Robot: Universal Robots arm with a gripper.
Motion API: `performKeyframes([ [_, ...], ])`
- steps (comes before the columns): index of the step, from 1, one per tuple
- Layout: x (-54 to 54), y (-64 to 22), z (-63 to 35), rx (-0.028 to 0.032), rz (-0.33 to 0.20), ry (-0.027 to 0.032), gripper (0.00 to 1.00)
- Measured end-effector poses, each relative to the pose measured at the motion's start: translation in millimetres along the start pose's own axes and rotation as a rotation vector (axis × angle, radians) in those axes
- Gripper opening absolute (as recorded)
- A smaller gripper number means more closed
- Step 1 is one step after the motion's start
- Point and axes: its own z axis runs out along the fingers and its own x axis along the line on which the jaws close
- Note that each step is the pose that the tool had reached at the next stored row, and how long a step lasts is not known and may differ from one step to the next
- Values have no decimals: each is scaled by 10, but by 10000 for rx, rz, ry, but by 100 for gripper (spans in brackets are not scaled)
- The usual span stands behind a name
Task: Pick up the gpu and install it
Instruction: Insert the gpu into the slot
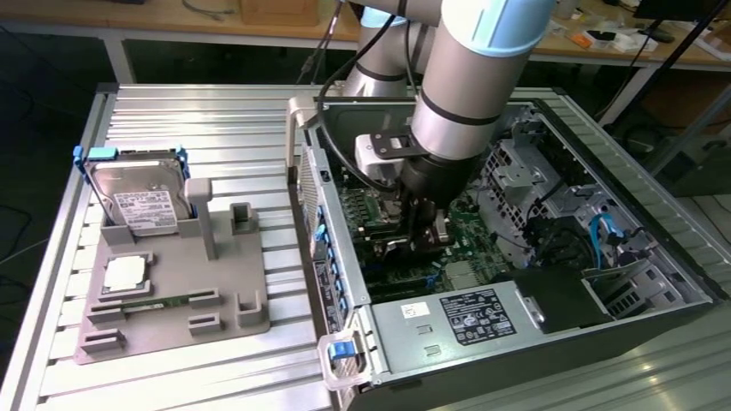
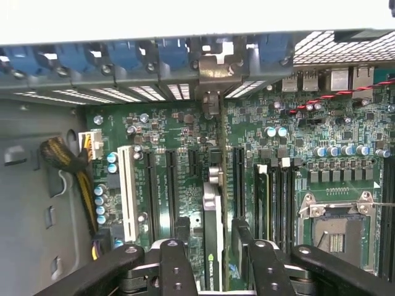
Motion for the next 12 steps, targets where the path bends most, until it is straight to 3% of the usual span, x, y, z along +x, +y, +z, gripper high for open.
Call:
performKeyframes([
  [12,-2,-5,-117,38,-6,127,40],
])
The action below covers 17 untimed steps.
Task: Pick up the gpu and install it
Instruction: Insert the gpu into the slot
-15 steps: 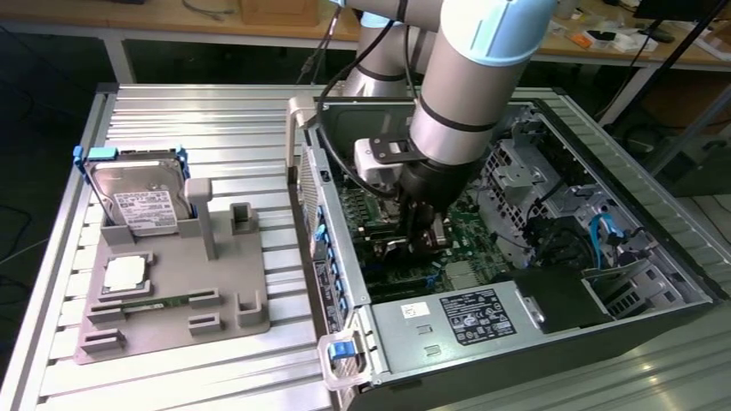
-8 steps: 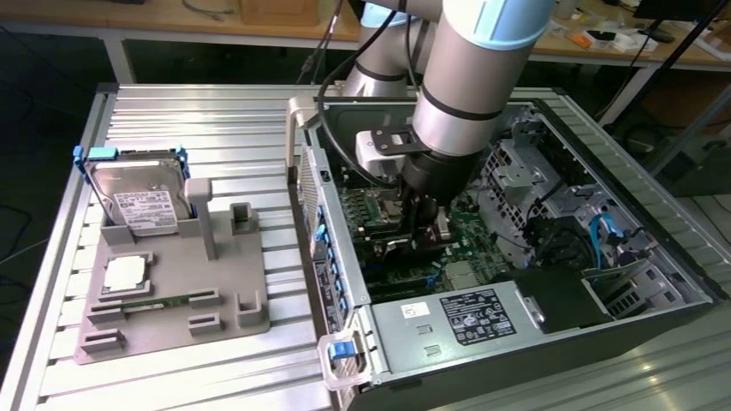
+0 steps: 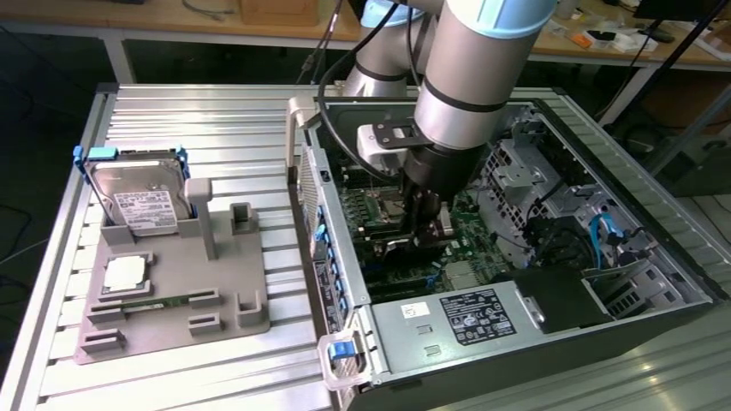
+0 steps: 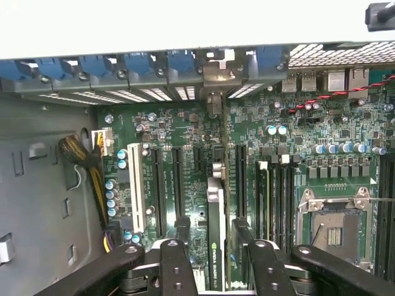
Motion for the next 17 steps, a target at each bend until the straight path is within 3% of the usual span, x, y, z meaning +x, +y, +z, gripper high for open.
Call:
performKeyframes([
  [2,0,0,0,1,0,2,39],
  [3,0,0,0,0,0,3,32],
  [4,0,0,-1,0,0,4,32],
  [7,0,0,-1,0,0,4,14],
  [9,0,0,-1,0,0,3,11],
  [17,0,0,-1,0,0,3,11],
])
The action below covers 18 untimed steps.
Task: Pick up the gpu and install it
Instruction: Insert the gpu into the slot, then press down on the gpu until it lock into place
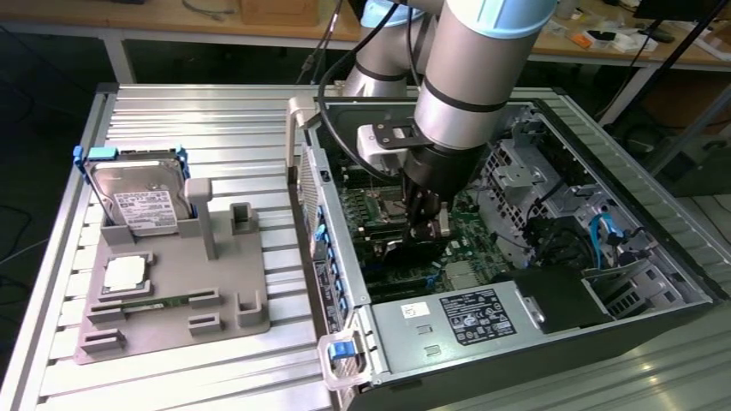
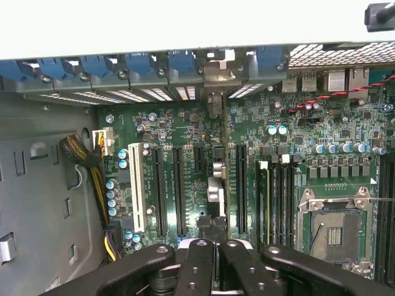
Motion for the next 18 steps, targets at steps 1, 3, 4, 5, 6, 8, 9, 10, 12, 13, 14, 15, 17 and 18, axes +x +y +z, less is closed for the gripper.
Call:
performKeyframes([
  [1,0,0,0,0,0,0,11],
  [3,0,0,0,0,0,0,11],
  [4,0,0,0,0,0,0,11],
  [5,0,0,0,0,0,0,11],
  [6,0,0,0,0,0,0,11],
  [8,2,41,-3,9,0,1,11],
  [9,4,85,-4,35,1,-1,11],
  [10,6,143,-7,73,2,-3,11],
  [12,14,313,-12,151,3,-7,11],
  [13,16,343,-10,154,3,-8,11],
  [14,15,352,-6,155,3,-18,11],
  [15,16,363,0,154,3,-33,11],
  [17,18,390,10,151,4,-57,11],
  [18,18,408,15,150,6,-75,11],
])
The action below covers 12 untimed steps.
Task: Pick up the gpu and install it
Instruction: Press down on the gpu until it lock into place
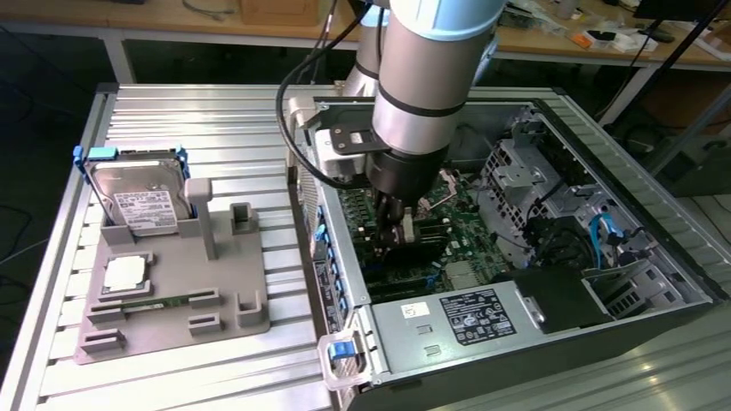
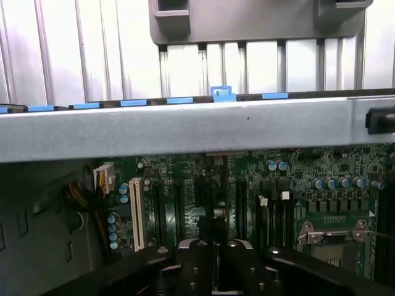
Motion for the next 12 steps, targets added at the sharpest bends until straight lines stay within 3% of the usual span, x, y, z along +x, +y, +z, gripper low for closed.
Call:
performKeyframes([
  [7,4,103,32,4,3,-43,11],
  [12,4,113,44,8,3,-49,11],
])
